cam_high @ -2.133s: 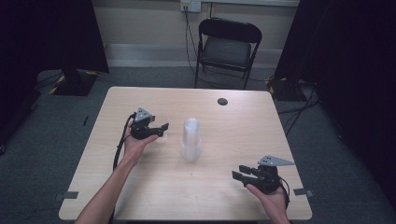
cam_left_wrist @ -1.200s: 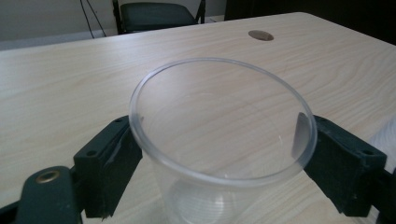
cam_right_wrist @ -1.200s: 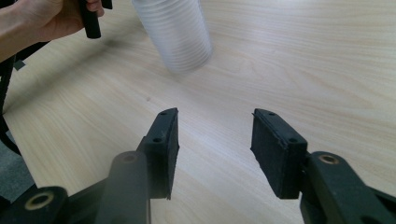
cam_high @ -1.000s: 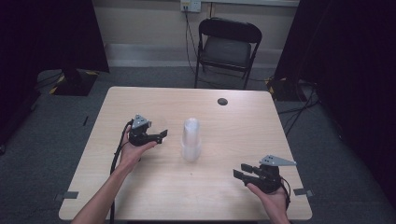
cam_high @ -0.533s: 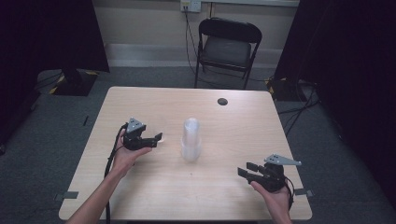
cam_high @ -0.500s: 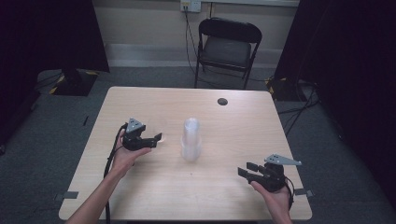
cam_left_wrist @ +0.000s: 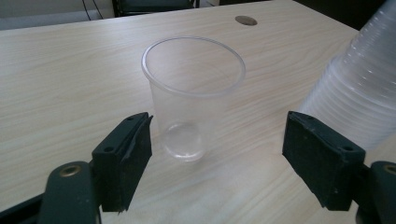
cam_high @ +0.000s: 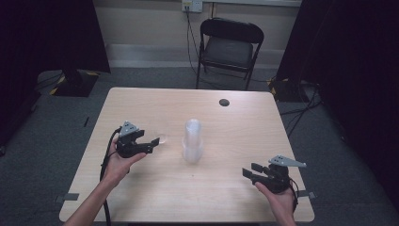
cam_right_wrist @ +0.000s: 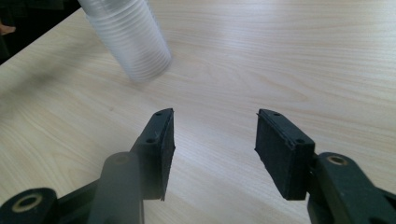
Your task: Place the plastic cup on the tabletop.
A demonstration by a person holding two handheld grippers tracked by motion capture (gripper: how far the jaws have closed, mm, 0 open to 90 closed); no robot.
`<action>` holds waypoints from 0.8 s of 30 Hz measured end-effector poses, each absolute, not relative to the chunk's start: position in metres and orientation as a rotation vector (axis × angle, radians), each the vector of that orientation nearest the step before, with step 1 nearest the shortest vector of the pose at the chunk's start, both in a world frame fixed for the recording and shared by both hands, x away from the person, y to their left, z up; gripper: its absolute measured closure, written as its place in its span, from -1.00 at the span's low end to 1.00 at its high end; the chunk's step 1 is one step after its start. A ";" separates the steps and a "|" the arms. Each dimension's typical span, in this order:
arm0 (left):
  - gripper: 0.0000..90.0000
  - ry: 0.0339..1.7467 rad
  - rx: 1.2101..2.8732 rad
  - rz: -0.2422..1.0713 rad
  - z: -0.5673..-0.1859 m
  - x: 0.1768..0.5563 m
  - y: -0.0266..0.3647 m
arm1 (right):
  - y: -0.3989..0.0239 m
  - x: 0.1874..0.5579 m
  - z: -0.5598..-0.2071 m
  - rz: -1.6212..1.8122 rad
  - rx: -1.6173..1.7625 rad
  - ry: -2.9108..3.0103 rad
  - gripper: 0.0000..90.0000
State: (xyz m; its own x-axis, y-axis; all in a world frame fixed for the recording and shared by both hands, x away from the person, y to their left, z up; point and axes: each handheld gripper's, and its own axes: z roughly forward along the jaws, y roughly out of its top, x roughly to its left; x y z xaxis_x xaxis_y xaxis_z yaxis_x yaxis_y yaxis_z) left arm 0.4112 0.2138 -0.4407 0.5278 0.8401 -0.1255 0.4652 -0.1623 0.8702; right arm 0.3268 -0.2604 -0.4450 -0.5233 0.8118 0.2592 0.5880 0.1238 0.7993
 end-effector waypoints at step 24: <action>-0.43 1.016 1.884 0.418 -0.428 0.350 0.216 | -0.256 0.328 -0.448 1.297 1.338 2.164 -0.09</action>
State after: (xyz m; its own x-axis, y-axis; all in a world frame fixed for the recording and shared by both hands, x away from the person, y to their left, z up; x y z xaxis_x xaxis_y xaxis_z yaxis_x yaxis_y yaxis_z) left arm 0.3495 0.2160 -0.4281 0.6008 0.7902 -0.1213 0.4756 -0.2314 0.8487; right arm 0.3282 -0.2555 -0.4479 -0.5293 0.8237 0.2034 0.5675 0.1654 0.8066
